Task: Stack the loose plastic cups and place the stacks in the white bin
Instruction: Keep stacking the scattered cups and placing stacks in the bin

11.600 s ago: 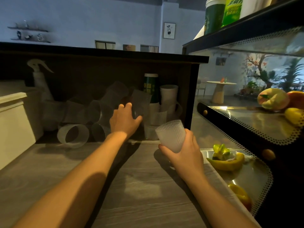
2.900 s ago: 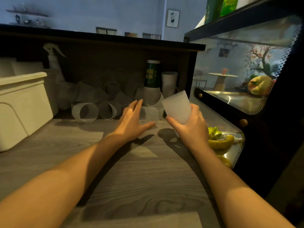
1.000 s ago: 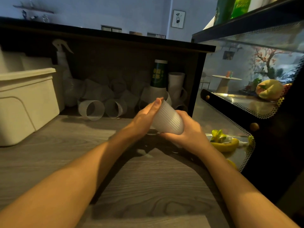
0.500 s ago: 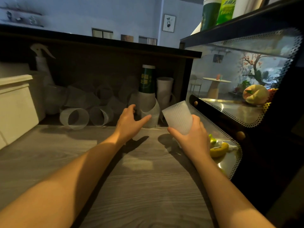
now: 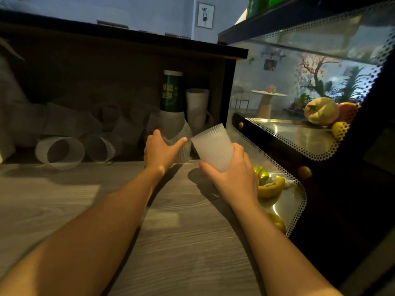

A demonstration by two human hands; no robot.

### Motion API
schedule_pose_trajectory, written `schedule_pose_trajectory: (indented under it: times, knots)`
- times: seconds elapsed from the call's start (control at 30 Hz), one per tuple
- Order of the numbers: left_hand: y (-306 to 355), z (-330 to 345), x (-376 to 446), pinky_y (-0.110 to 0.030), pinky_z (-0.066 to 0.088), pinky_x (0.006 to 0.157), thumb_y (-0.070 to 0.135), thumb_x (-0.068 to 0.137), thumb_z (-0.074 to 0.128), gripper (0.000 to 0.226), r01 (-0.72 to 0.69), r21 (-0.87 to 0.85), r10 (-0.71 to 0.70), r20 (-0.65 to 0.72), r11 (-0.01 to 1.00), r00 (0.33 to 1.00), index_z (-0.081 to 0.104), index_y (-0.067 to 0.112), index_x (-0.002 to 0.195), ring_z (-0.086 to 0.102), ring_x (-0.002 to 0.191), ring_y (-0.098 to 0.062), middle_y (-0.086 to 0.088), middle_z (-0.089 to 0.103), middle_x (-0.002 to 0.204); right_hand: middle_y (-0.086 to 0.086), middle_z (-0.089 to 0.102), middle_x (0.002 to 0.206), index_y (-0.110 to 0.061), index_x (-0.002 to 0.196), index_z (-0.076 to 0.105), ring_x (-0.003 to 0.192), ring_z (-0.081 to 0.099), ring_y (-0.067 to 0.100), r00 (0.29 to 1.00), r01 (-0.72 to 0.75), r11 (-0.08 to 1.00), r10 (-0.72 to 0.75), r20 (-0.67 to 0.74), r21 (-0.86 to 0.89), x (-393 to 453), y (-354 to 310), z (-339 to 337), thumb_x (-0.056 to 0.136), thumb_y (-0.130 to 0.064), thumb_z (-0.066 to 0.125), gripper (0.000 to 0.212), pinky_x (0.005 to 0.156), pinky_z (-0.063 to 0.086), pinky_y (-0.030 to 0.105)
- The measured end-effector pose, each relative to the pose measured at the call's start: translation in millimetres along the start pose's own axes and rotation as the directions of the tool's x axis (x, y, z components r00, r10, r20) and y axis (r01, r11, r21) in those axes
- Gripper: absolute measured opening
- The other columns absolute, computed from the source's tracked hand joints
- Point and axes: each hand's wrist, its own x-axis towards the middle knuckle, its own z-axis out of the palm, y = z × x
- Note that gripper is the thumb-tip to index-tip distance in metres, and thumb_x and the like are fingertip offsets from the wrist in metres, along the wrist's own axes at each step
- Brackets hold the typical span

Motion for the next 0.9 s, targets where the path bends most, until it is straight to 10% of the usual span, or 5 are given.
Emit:
schedule_pose_trajectory:
  times: [0.47,0.67,0.9]
  knots:
    - [16,-39,-6,-0.039,0.050,0.098,0.046,0.078,0.078,0.095,0.102,-0.559,-0.066,0.084,0.823,0.994,0.023,0.021,0.151,0.058,0.111,-0.017,-0.006,0.049,0.134,0.000,0.050,0.121,-0.024,0.131,0.036,0.106,0.053,0.023,0.999,0.021,1.000,-0.021,0.031,0.001,-4,-6,-2,0.073,-0.064,0.068,0.077,0.072,0.032,0.030]
    - [38,-64,-13,-0.027,0.050,0.078,0.028,0.089,0.067,0.044,0.146,-0.701,0.025,0.229,0.698,0.973,0.052,0.019,0.130,0.060,0.113,-0.022,-0.009,0.057,0.130,-0.003,0.048,0.117,-0.024,0.129,0.038,0.095,0.043,0.011,0.993,0.108,0.994,-0.107,0.048,-0.023,-6,-9,-2,0.074,-0.065,0.067,0.076,0.071,0.035,0.027]
    - [42,-79,-30,-0.027,0.053,0.082,0.041,0.078,0.067,0.065,-0.016,-0.545,0.252,0.362,0.838,0.897,0.050,0.016,0.136,0.057,0.118,-0.021,-0.004,0.059,0.126,-0.006,0.045,0.117,-0.028,0.128,0.035,0.102,0.049,0.013,0.974,0.211,0.977,-0.213,0.084,0.026,-10,-13,2,0.072,-0.061,0.070,0.075,0.072,0.047,0.030]
